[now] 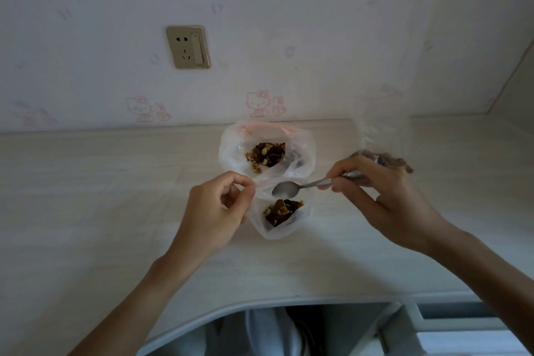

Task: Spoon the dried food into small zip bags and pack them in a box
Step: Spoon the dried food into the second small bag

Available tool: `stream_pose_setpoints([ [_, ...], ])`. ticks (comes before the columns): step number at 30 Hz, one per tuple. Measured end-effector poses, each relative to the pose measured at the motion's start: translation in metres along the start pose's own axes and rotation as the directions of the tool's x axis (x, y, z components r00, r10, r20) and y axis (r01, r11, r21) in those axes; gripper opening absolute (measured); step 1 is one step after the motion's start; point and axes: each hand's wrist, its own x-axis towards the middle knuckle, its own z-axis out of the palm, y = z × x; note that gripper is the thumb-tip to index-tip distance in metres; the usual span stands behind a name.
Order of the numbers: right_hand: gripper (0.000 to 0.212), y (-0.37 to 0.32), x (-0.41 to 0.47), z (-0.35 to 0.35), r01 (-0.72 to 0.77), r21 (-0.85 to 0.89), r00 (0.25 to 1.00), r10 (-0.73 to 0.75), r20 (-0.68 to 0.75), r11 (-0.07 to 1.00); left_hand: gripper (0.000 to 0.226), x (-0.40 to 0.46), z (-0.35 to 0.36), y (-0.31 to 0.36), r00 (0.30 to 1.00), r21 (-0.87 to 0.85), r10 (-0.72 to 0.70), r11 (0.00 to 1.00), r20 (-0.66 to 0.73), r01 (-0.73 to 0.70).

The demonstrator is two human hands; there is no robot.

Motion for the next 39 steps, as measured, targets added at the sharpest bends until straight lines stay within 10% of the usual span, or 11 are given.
stream_pose_setpoints([
  [8,0.018,0.020,0.018,0.007,-0.386,0.692,0.869,0.493,0.051,0.610,0.019,0.015,-0.010,-0.009,0.996,0.071,-0.085,0.994,0.018,0.084],
  [16,0.016,0.033,0.058,0.032,-0.556,0.519,0.764,0.645,0.011,0.649,0.080,0.073,-0.009,-0.028,0.901,0.244,-0.434,0.874,0.007,0.419],
  [22,0.016,0.037,0.083,0.044,-0.621,0.451,0.747,0.658,0.094,0.641,0.010,0.082,0.014,-0.031,0.946,0.050,-0.321,0.946,0.042,0.319],
  [39,0.024,0.052,0.088,0.088,-0.704,0.574,0.572,0.813,0.111,0.417,0.026,0.072,0.016,-0.027,0.945,-0.182,-0.323,0.927,0.052,0.327],
])
